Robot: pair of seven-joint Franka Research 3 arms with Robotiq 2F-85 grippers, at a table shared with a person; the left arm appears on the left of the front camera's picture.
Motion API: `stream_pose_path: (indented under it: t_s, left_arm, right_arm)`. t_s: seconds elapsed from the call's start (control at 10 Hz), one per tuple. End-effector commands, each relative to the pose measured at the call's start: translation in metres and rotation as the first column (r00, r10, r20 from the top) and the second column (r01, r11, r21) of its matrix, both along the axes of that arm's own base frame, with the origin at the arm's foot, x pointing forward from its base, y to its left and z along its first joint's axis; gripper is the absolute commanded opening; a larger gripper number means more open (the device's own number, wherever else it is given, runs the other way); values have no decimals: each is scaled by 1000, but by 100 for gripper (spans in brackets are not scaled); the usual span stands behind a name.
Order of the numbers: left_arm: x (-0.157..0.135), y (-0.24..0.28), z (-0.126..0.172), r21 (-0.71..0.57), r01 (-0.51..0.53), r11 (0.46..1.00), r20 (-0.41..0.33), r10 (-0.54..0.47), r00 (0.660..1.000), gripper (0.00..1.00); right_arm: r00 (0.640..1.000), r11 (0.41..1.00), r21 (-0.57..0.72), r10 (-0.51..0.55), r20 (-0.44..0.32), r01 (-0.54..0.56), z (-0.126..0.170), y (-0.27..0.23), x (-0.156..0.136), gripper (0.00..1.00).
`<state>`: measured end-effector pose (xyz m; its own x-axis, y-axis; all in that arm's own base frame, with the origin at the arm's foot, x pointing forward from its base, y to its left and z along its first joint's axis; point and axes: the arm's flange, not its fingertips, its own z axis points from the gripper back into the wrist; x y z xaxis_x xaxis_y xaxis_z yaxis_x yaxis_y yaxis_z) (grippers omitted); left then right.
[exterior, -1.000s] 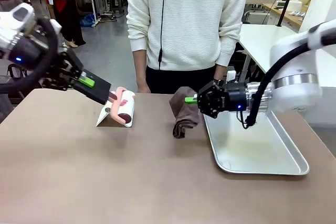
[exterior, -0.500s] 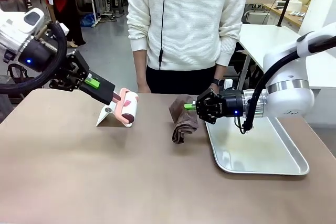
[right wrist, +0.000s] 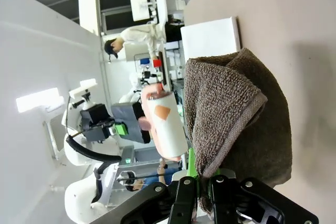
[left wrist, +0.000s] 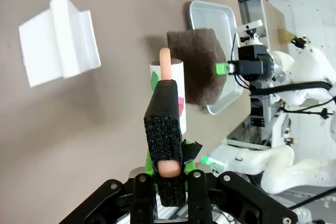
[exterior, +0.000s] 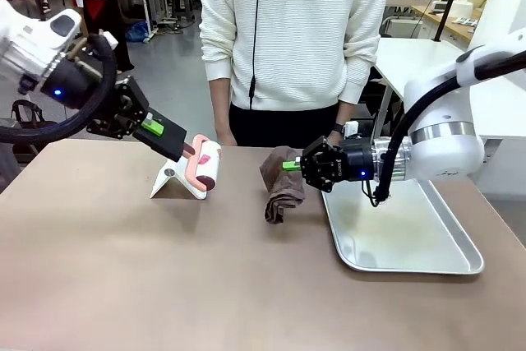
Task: Clean the surface of the table.
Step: Return the Lint Roller and towel to their original positions.
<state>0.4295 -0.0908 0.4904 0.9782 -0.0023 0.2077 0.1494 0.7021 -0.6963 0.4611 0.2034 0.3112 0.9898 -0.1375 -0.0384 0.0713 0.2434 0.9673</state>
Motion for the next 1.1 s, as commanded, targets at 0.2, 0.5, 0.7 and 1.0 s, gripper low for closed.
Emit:
stream_pose_path:
  t_s: [0.2, 0.5, 0.7, 1.0]
  left_arm:
    - [52, -20, -5, 146, -86, 986, -62, 96, 993, 22]
    - [81, -26, -24, 201, -109, 974, -62, 124, 990, 22]
    - [94, -28, -33, 228, -104, 968, -67, 122, 990, 22]
    - [104, -25, -44, 244, -125, 962, -93, 152, 984, 22]
  right_arm:
    - [998, 992, -117, -43, -45, 37, -21, 2, 18, 7]
    - [993, 954, -291, -97, -63, 74, -22, -1, 25, 7]
    - [994, 940, -335, -89, -71, 60, -24, 1, 26, 7]
    - [994, 945, -325, -73, -81, 43, -27, 4, 27, 7]
